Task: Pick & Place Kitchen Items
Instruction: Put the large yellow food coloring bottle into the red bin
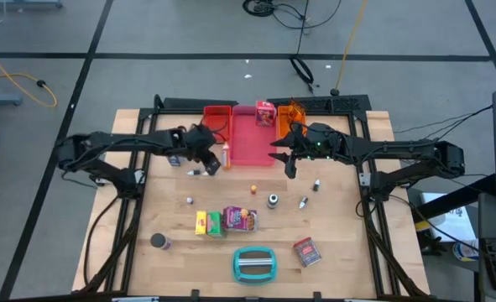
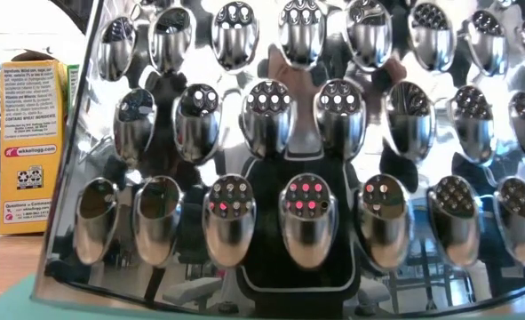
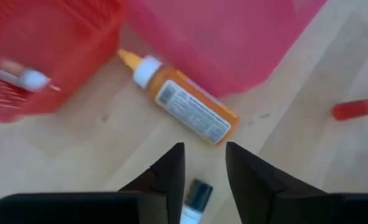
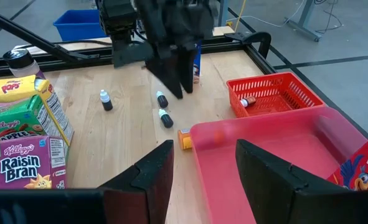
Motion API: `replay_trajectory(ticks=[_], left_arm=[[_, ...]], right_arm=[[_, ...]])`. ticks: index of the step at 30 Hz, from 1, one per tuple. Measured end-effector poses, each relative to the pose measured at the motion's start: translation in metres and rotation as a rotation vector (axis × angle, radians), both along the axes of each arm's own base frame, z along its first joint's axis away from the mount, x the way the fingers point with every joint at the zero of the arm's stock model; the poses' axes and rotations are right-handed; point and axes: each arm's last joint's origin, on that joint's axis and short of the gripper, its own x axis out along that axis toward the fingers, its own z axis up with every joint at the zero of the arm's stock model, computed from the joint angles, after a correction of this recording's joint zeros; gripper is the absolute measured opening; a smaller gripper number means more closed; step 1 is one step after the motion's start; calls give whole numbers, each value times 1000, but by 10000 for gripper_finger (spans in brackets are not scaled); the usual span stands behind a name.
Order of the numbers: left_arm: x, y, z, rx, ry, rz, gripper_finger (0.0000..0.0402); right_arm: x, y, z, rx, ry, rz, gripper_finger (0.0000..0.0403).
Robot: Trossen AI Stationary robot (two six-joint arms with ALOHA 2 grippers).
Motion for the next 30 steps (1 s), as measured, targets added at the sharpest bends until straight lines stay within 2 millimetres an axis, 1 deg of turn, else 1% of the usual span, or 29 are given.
replay_trajectory(ticks=[4, 6, 8, 11, 16, 30], left_arm=[[8, 2, -19, -96, 30, 65, 133], [11, 3, -26, -115, 39, 89, 138], [17, 5, -29, -121, 10, 85, 144], [20, 5, -28, -131, -31, 66, 152], [23, 6, -27, -156, -74, 122, 169], [23, 8, -28, -152, -67, 195, 232]], right_arm=[[0, 0, 0, 0, 0, 0, 165], [0, 0, 0, 0, 0, 0, 164], [0, 0, 0, 0, 0, 0, 165], [0, 0, 0, 0, 0, 0, 165], [0, 0, 0, -1, 0, 0, 165], [0, 0, 0, -3, 1, 1, 165]])
